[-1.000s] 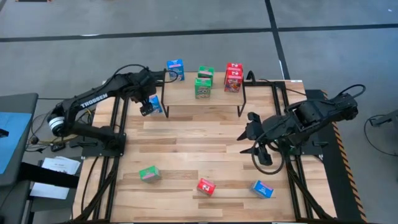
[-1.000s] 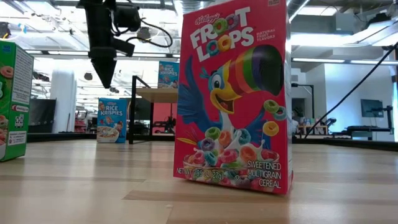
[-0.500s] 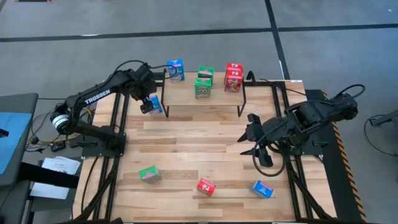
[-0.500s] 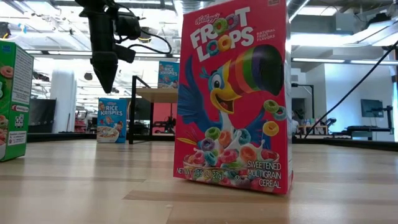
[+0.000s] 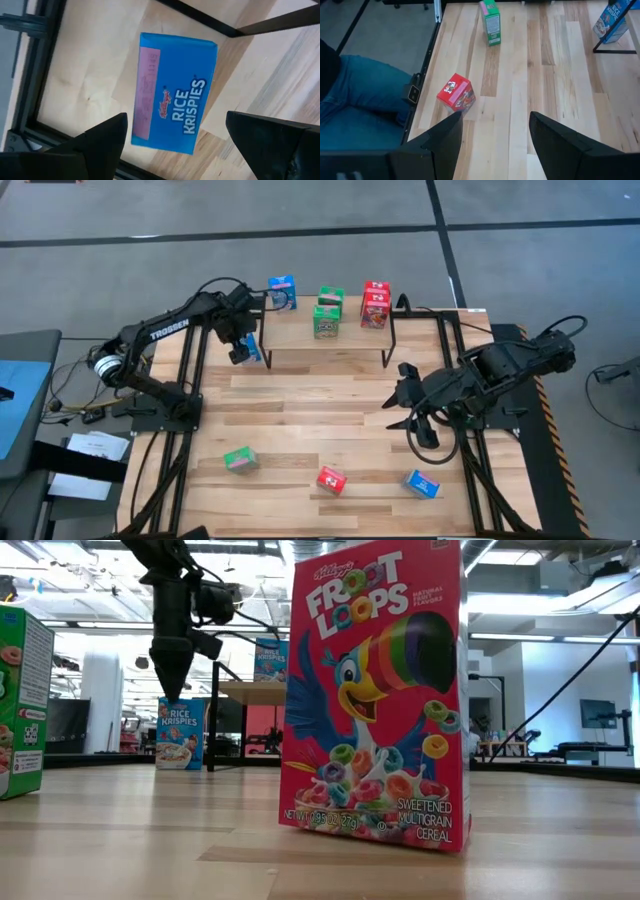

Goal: Stack cereal on shelf
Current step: Put the top left blue cereal box on the shelf aligned with the other blue cereal box

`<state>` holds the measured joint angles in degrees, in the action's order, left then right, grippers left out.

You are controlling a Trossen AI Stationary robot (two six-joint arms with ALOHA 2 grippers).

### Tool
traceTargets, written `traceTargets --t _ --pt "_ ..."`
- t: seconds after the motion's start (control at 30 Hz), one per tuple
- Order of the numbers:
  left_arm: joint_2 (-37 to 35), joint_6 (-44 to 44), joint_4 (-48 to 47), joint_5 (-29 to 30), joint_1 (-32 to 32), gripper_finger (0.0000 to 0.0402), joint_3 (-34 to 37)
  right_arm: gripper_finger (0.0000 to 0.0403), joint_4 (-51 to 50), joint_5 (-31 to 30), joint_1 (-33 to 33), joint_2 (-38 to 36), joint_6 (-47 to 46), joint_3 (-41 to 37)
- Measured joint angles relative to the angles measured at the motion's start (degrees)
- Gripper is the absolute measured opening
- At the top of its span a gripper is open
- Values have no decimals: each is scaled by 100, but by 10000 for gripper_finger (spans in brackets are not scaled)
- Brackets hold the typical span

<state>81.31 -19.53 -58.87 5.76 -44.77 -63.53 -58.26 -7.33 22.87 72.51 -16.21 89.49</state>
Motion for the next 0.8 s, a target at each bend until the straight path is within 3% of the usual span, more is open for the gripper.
traceTargets --t 0.53,0.8 --pt "306 24 37 -234 5 323 0 255 0 0 0 0 -90 0" --pt "306 -227 35 -145 9 248 0 255 0 0 0 0 -90 2"
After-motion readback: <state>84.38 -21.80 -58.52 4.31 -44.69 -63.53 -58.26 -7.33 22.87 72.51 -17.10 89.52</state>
